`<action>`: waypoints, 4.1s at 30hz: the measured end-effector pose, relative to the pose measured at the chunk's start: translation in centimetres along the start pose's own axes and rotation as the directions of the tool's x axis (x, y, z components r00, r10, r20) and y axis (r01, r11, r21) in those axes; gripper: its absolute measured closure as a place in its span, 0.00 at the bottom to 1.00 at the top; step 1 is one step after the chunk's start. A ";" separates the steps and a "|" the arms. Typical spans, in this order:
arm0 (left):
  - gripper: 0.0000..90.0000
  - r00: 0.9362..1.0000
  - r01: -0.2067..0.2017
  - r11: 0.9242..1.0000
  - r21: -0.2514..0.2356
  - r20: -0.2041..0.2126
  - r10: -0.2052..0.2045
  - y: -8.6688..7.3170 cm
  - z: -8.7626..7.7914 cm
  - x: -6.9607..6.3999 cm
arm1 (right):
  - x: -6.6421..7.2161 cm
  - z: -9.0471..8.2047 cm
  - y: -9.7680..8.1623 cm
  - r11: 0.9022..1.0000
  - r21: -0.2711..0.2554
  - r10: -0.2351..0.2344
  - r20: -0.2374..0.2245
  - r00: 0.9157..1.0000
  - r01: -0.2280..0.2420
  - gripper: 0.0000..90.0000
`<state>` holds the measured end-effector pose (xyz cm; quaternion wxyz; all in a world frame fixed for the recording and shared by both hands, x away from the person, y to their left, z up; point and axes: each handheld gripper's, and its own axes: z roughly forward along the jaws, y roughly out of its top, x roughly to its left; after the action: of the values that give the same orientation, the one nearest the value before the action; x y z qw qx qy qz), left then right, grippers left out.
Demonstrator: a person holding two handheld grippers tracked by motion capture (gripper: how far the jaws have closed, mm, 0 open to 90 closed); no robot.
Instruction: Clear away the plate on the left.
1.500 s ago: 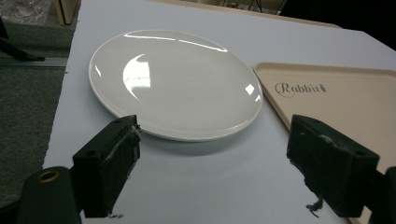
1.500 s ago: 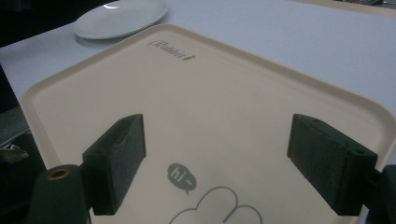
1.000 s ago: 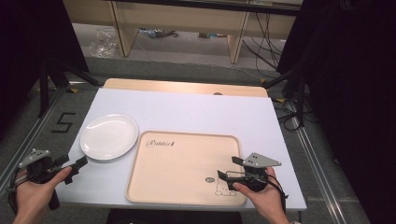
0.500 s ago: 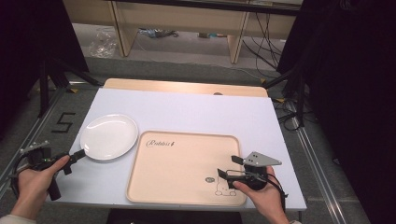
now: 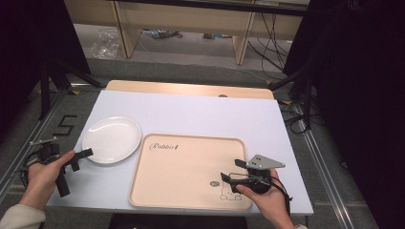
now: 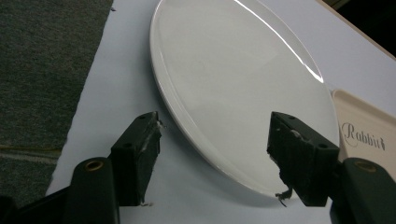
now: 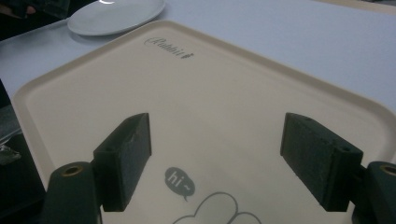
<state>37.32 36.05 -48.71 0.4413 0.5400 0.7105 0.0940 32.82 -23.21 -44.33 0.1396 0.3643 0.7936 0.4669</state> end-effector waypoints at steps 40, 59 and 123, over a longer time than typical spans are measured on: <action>0.78 0.969 0.236 0.969 0.067 0.062 -0.240 1.2 2.2 2.5 | -0.2 0.3 0.1 1.000 0.008 -0.018 0.003 1.000 0.018 0.28; 0.95 0.870 0.442 0.896 0.033 0.226 -0.438 0.5 2.1 4.1 | -0.3 0.6 0.0 1.000 -0.005 0.009 -0.001 1.000 -0.009 0.28; 0.97 0.807 0.504 0.863 -0.041 0.378 -0.454 1.5 -0.1 2.5 | -1.3 -0.3 -0.4 0.999 -0.029 0.036 0.036 0.999 -0.035 0.30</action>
<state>38.16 38.77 -49.05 0.6083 0.3187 0.7235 -0.0706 33.38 -24.48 -44.66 0.1509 0.3849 0.7775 0.4738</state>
